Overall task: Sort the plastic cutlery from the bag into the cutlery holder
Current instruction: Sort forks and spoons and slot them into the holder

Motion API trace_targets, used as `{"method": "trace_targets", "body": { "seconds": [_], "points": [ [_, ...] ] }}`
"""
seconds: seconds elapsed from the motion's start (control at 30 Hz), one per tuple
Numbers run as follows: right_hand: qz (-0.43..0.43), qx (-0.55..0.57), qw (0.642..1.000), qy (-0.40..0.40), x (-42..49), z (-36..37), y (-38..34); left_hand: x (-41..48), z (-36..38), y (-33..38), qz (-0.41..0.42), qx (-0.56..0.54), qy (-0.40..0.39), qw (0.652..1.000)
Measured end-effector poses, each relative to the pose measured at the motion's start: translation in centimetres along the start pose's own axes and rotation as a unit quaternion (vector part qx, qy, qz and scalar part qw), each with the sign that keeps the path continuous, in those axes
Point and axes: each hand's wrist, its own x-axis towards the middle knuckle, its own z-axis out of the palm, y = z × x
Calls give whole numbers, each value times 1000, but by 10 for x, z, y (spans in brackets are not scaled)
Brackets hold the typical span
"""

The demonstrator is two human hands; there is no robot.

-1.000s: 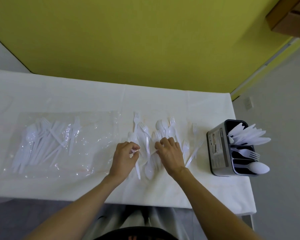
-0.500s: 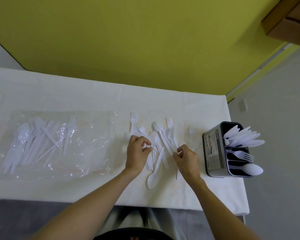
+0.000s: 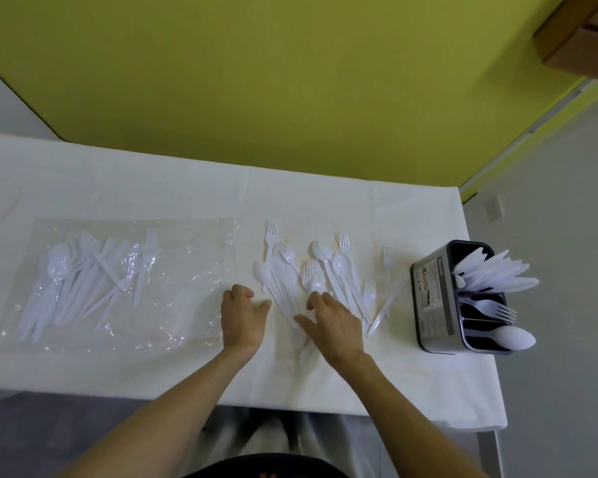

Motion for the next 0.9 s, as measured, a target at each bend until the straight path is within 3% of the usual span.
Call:
{"method": "trace_targets", "body": {
  "seconds": [0.1,0.37,0.63,0.9],
  "points": [
    [9,-35,999,-22,1,6,-8,1,-3,-5,30,29,-34,999],
    [28,-27,999,16,12,2,-15,9,-6,-10,25,10,-34,999],
    [170,47,984,-14,37,8,-37,9,-6,-6,8,-7,-42,999],
    [190,153,968,-59,45,3,-22,6,-1,9,118,-25,-66,990]
  ]
}}
